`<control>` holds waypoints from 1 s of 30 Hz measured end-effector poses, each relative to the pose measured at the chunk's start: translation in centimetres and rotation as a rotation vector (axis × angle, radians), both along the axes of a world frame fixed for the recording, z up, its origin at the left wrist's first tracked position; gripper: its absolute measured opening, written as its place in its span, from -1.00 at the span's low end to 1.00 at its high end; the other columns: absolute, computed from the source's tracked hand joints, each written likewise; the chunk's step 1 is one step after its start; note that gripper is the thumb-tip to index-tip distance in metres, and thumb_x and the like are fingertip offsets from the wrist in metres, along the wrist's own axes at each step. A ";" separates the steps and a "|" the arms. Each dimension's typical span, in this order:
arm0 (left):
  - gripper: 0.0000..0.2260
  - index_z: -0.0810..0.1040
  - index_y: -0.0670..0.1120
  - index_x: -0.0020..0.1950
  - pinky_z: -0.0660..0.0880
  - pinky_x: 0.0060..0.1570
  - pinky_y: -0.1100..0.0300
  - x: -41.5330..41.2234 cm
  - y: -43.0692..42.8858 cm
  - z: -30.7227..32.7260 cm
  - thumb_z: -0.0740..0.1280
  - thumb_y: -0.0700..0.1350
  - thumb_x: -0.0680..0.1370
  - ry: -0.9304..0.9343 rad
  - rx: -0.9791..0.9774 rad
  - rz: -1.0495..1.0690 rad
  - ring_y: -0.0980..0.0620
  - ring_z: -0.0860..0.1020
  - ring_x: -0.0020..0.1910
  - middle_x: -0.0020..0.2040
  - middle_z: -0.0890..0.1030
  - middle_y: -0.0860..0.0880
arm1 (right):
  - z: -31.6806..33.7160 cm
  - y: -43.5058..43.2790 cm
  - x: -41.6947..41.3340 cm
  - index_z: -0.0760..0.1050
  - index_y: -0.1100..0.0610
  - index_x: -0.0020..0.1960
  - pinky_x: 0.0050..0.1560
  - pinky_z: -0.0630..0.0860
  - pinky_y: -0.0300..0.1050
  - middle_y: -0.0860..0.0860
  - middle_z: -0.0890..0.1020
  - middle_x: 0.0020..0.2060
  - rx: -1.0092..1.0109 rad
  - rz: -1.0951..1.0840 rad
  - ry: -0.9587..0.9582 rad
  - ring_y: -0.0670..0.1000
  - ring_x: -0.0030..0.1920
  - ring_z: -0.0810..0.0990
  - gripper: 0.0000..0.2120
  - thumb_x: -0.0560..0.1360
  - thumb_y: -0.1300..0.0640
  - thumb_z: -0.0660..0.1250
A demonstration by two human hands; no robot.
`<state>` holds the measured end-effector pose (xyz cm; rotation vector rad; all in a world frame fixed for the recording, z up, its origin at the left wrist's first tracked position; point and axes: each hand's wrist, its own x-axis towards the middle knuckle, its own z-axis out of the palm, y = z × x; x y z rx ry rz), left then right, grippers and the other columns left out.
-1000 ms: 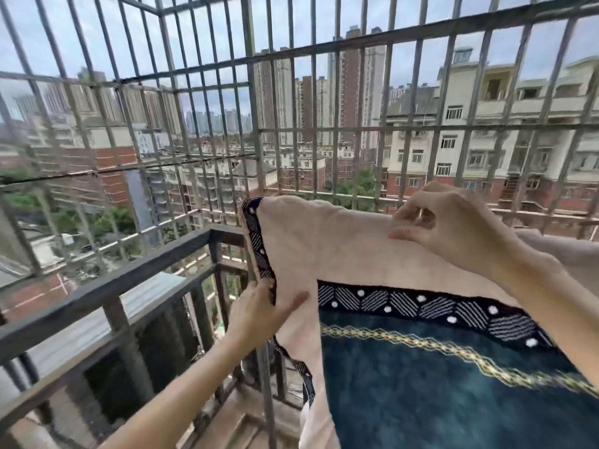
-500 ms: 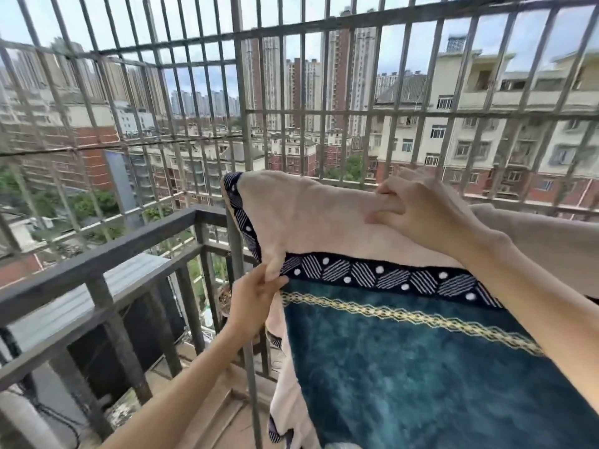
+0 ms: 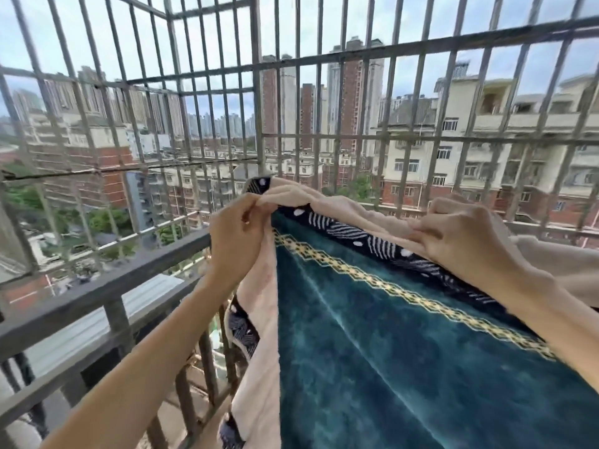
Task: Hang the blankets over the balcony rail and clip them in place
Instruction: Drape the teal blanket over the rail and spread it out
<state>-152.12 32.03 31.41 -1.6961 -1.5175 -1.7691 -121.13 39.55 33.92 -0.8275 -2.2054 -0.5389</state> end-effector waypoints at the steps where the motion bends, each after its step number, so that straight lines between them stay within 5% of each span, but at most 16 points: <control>1: -0.85 0.55 0.10 -0.16 0.27 -0.47 0.40 -0.1 0.2 0.3 0.33 -0.07 0.60 0.005 0.000 -0.001 0.23 0.43 -0.48 -0.42 0.50 0.22 | 0.5 -0.2 0.2 0.68 0.11 -0.16 -0.37 0.55 -0.23 -0.10 0.52 -0.39 -0.025 0.021 -0.011 -0.11 -0.35 0.49 -0.96 0.43 0.16 0.46; 4: -0.78 0.51 0.16 -0.26 0.24 -0.46 0.31 -0.7 1.2 0.7 0.34 -0.01 0.59 -0.008 -0.023 -0.044 0.18 0.37 -0.50 -0.47 0.48 0.15 | 1.5 -0.8 0.6 0.66 0.03 -0.08 -0.33 0.51 -0.41 -0.16 0.58 -0.31 -0.161 0.035 0.013 -0.25 -0.33 0.52 -0.90 0.46 0.06 0.38; 9: -0.78 0.62 -0.04 -0.20 0.23 -0.54 0.38 -0.5 3.1 2.0 0.31 0.01 0.58 0.023 -0.014 -0.041 0.16 0.34 -0.56 -0.48 0.49 0.11 | 2.0 -0.3 -0.1 0.66 0.11 -0.09 -0.15 0.56 -0.30 -0.11 0.63 -0.24 -0.187 -0.070 0.025 -0.18 -0.27 0.56 -0.90 0.48 0.13 0.38; 17: -0.80 0.67 -0.14 -0.02 0.35 -0.55 0.41 -2.1 7.1 6.2 0.32 -0.05 0.60 0.055 0.051 -0.013 0.20 0.38 -0.54 -0.38 0.54 0.11 | 6.4 2.1 -0.8 0.56 0.21 -0.03 -0.27 0.47 -0.42 0.05 0.64 -0.17 -0.218 -0.236 0.245 -0.16 -0.30 0.51 -0.95 0.54 0.25 0.33; 23: -0.77 0.66 -0.15 -0.14 0.35 -0.40 0.48 -5.1 9.6 12.3 0.32 -0.05 0.60 0.237 0.160 0.047 0.19 0.42 -0.49 -0.36 0.56 0.03 | 14.3 3.0 -3.3 0.60 0.26 0.05 0.23 0.37 -0.14 0.17 0.67 -0.02 0.032 -0.234 0.359 0.02 -0.01 0.58 -0.86 0.54 0.31 0.30; 27: -0.75 0.67 -0.20 -0.23 0.38 -0.36 0.28 -8.6 13.3 13.7 0.34 -0.10 0.58 0.391 0.110 0.164 -0.05 0.54 -0.42 -0.38 0.63 -0.10 | 14.7 5.5 -5.6 0.61 0.26 0.01 0.20 0.36 -0.21 0.11 0.68 -0.08 -0.031 -0.272 0.296 -0.07 -0.13 0.53 -0.88 0.53 0.25 0.33; 30: -0.90 0.71 -0.18 -0.18 0.50 -0.23 0.29 -8.4 16.0 8.9 0.40 -0.27 0.50 0.381 -0.203 0.065 0.04 0.58 -0.30 -0.23 0.69 -0.05 | 10.5 6.6 -5.4 0.59 0.16 -0.06 -0.10 0.50 -0.28 0.04 0.66 -0.10 -0.377 -0.325 0.066 -0.14 -0.22 0.56 -0.92 0.49 0.15 0.39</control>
